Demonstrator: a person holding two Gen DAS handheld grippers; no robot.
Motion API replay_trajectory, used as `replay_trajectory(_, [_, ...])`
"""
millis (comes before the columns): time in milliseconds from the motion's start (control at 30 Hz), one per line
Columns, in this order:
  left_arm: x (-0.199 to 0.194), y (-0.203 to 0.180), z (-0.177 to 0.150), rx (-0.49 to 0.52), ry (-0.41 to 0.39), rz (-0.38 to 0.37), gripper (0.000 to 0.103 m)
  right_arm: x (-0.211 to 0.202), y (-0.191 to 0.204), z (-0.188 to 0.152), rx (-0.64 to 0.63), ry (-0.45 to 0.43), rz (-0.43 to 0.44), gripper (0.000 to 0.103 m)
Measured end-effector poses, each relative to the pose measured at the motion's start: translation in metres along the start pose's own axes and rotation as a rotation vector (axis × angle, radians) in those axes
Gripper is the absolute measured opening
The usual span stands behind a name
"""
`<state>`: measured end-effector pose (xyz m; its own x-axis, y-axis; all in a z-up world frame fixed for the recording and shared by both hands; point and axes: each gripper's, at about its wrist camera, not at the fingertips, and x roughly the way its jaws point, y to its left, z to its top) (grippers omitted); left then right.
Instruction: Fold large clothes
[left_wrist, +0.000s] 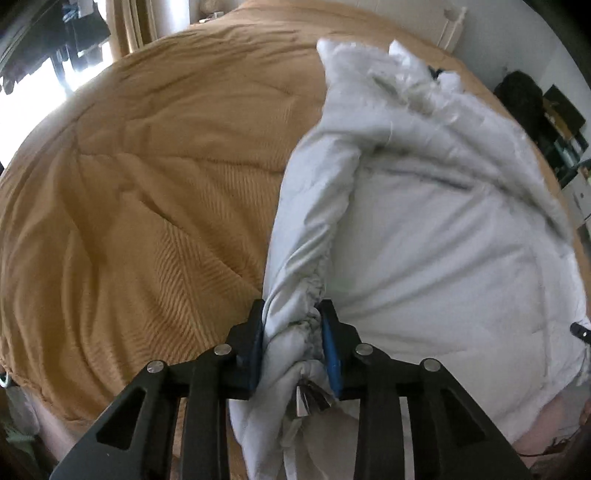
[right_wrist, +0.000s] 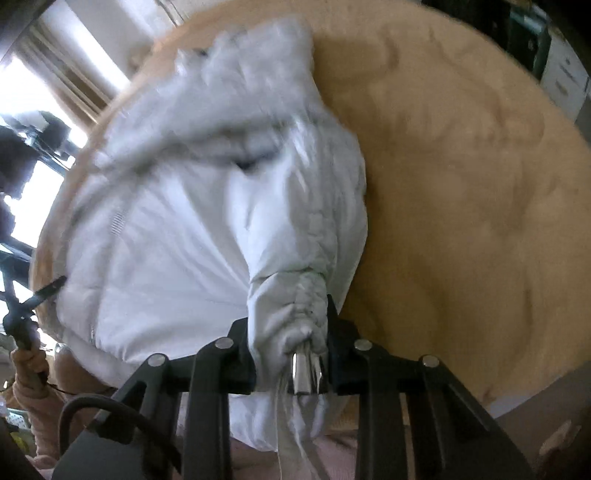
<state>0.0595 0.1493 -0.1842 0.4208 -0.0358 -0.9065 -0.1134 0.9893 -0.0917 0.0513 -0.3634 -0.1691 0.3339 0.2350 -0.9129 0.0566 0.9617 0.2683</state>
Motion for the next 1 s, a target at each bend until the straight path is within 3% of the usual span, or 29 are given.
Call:
replay_trajectory(100, [-0.014, -0.005, -0.003, 0.013, -0.038, 0.014, 0.038, 0.003, 0.002, 0.004, 0.012, -0.029, 0.016, 0.034])
replay_trajectory(133, [-0.018, -0.003, -0.006, 0.001, -0.034, 0.008, 0.054, -0.005, 0.003, 0.004, 0.016, -0.047, 0.041, 0.047])
replay_trajectory(167, [-0.022, 0.001, -0.01, -0.022, -0.03, -0.014, 0.072, -0.011, 0.002, 0.002, 0.024, -0.054, 0.08, 0.069])
replay_trajectory(233, [-0.022, 0.013, -0.017, -0.066, -0.032, -0.08, 0.077, -0.018, 0.0, -0.005, 0.06, -0.061, 0.167, 0.082])
replay_trajectory(333, [-0.025, 0.014, -0.035, -0.071, -0.034, -0.12, 0.083, -0.011, 0.002, -0.014, 0.067, -0.04, 0.159, 0.082])
replay_trajectory(433, [-0.02, 0.008, -0.043, -0.078, -0.04, -0.148, 0.083, 0.008, 0.007, -0.021, 0.086, -0.016, 0.215, 0.084])
replay_trajectory(467, [-0.019, 0.001, -0.041, -0.07, -0.042, -0.149, 0.069, 0.011, 0.01, -0.021, 0.081, -0.023, 0.218, 0.077])
replay_trajectory(500, [-0.02, -0.006, -0.04, -0.061, -0.039, -0.137, 0.058, 0.014, 0.015, -0.021, 0.069, -0.029, 0.217, 0.055])
replay_trajectory(533, [-0.023, -0.01, -0.038, -0.049, -0.029, -0.146, 0.035, 0.011, 0.018, -0.025, 0.061, -0.025, 0.213, 0.042])
replay_trajectory(567, [-0.027, -0.012, -0.038, -0.052, -0.027, -0.154, 0.018, 0.008, 0.024, -0.025, 0.048, -0.028, 0.223, 0.029])
replay_trajectory(667, [-0.042, -0.009, -0.036, -0.082, -0.019, -0.165, 0.012, -0.015, 0.034, -0.028, 0.029, -0.08, 0.207, 0.019])
replay_trajectory(767, [-0.069, 0.001, -0.039, -0.106, -0.059, -0.2, 0.012, -0.042, 0.027, -0.033, 0.064, -0.126, 0.235, 0.016])
replay_trajectory(900, [-0.096, 0.009, -0.039, -0.136, -0.064, -0.26, 0.012, -0.072, 0.012, -0.045, 0.114, -0.128, 0.3, 0.012])
replay_trajectory(1000, [-0.095, 0.007, -0.019, -0.13, -0.059, -0.272, 0.012, -0.079, 0.008, -0.035, 0.126, -0.121, 0.344, 0.011])
